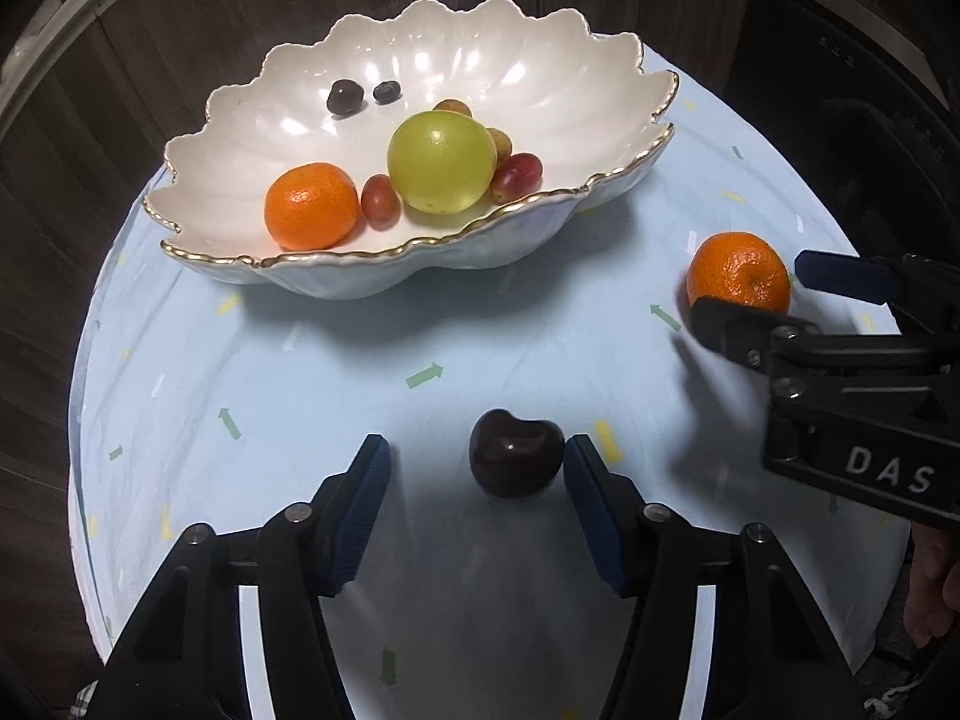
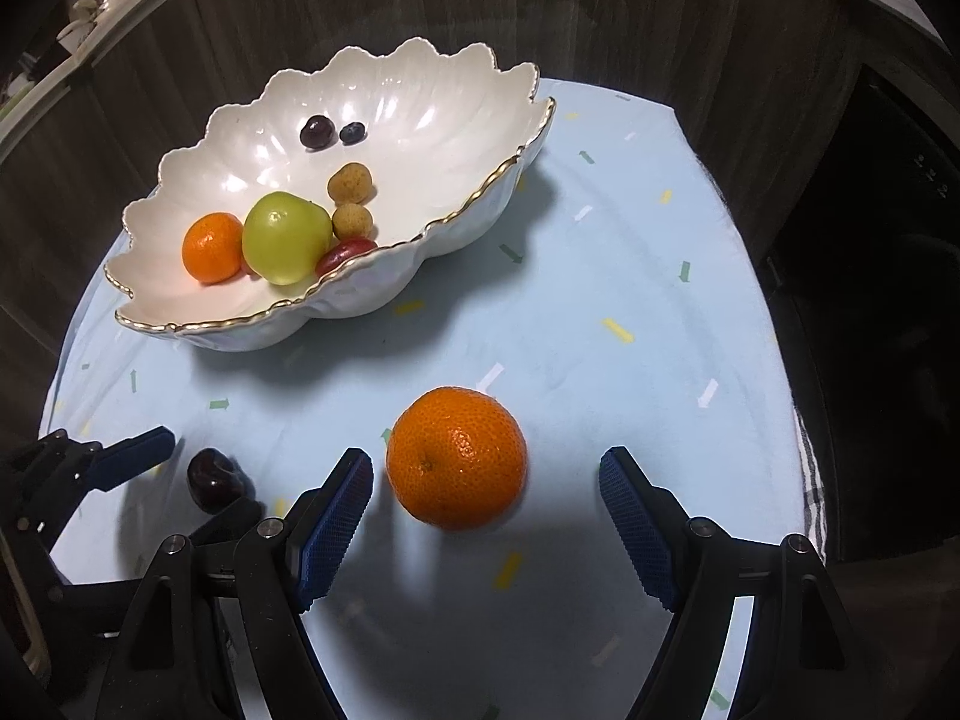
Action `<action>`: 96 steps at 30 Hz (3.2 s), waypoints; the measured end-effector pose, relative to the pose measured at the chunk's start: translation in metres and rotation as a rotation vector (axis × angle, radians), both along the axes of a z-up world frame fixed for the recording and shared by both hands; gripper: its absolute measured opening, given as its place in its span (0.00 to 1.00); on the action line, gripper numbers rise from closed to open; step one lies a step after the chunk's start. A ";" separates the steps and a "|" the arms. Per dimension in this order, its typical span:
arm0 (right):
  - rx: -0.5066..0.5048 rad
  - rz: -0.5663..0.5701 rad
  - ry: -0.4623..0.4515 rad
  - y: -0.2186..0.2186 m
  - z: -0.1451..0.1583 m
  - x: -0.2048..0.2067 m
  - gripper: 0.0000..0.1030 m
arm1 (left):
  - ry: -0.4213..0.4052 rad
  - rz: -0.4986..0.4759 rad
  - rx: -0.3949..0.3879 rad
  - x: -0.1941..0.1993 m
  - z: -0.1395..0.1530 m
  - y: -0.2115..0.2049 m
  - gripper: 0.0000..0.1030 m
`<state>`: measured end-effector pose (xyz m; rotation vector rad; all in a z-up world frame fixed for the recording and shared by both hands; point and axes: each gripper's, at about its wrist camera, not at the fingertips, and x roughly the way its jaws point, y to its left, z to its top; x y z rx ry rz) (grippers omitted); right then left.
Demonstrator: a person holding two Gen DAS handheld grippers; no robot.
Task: Organize fruits
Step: 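Close the left gripper on the dark cherry while the right gripper closes on the mandarin, then lift and carry the cherry in the left tool while the right tool carries the mandarin over the bowl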
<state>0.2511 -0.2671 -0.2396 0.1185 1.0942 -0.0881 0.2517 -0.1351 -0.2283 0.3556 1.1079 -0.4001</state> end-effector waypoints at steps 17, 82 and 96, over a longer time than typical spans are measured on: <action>0.045 0.035 0.009 0.004 -0.008 0.003 0.46 | -0.018 -0.013 -0.009 -0.001 0.000 -0.002 0.28; 0.022 0.032 -0.185 0.011 0.105 0.008 0.45 | -0.199 0.040 -0.058 0.033 0.117 0.014 0.28; 0.023 0.024 -0.171 0.003 0.098 0.040 0.45 | -0.174 0.040 -0.060 0.071 0.106 0.008 0.29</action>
